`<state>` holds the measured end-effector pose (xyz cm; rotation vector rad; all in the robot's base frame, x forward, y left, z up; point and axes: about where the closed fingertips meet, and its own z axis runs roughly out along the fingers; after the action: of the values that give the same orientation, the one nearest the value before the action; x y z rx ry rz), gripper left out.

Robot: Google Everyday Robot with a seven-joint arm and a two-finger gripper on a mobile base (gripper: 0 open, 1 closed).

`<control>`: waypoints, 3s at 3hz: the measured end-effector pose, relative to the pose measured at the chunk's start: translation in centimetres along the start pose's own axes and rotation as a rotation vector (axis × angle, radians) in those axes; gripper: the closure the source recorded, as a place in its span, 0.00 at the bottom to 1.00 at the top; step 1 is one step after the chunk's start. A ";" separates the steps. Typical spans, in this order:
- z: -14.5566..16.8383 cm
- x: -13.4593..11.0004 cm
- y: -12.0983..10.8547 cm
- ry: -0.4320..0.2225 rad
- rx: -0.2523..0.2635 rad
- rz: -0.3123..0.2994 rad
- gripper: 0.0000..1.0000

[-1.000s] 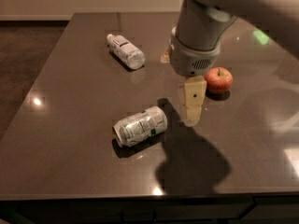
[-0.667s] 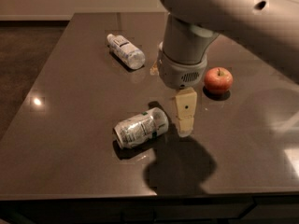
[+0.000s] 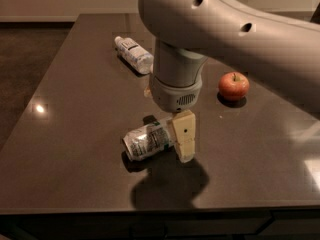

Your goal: Place 7up can upright

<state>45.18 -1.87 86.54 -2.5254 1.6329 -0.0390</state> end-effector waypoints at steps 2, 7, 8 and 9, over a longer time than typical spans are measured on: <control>1.6 -3.0 1.1 0.011 -0.041 -0.043 0.00; -2.9 -1.1 -3.9 -0.157 0.067 0.179 1.00; -4.3 0.1 -5.6 -0.282 0.114 0.258 1.00; -5.2 -0.3 -6.2 -0.543 0.167 0.372 1.00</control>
Offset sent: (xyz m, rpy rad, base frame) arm -0.0275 0.0330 -0.0267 -0.0475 0.0548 0.0529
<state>50.21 0.37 92.44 -1.8494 1.7301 0.4793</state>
